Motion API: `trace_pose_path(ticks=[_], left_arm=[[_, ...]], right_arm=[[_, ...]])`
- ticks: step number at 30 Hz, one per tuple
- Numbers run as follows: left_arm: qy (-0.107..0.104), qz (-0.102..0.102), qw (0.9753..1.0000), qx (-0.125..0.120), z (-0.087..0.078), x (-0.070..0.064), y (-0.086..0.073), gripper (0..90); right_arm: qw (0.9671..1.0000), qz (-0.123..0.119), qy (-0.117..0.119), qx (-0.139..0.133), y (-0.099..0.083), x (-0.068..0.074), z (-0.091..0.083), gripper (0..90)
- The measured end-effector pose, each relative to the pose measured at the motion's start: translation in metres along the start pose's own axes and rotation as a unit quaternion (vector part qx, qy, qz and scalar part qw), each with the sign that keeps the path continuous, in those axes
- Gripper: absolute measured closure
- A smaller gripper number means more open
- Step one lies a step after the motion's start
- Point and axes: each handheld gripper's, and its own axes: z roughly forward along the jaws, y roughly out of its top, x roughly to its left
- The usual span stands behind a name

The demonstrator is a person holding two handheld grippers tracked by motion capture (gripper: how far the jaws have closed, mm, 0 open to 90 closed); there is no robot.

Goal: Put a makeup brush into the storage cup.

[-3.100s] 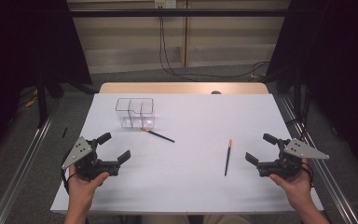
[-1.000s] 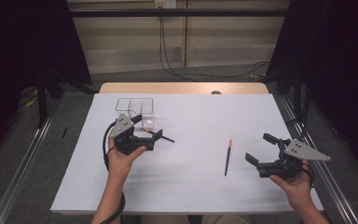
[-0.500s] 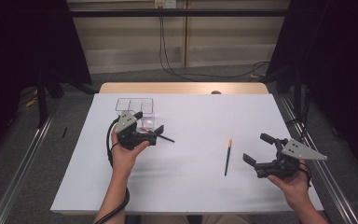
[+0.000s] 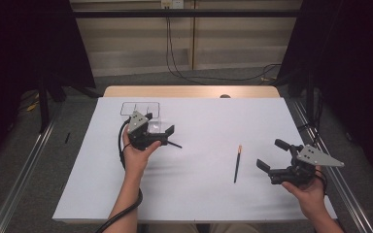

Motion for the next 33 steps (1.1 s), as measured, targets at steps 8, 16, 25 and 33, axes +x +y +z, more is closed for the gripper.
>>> trace_pose_path(ticks=[8, 16, 25, 33], left_arm=[[0.013, -0.014, 0.9998, 0.007, 0.006, 0.001, -0.002, 0.1], [0.012, -0.007, 0.9997, 0.020, 0.010, -0.001, -0.002, 0.1], [0.025, -0.006, 0.9966, 0.079, 0.012, -0.004, 0.001, 0.1], [0.038, -0.012, 0.9892, 0.141, 0.014, -0.004, 0.002, 0.1]], right_arm=[[1.0000, -0.005, 0.003, -0.002, 0.002, 0.004, -0.002, 0.0], [1.0000, -0.007, 0.004, -0.003, 0.003, 0.005, -0.002, 0.0], [0.9999, -0.007, 0.008, 0.000, 0.003, 0.005, -0.001, 0.0], [0.9999, -0.007, 0.009, 0.000, 0.003, 0.006, 0.000, 0.0]])
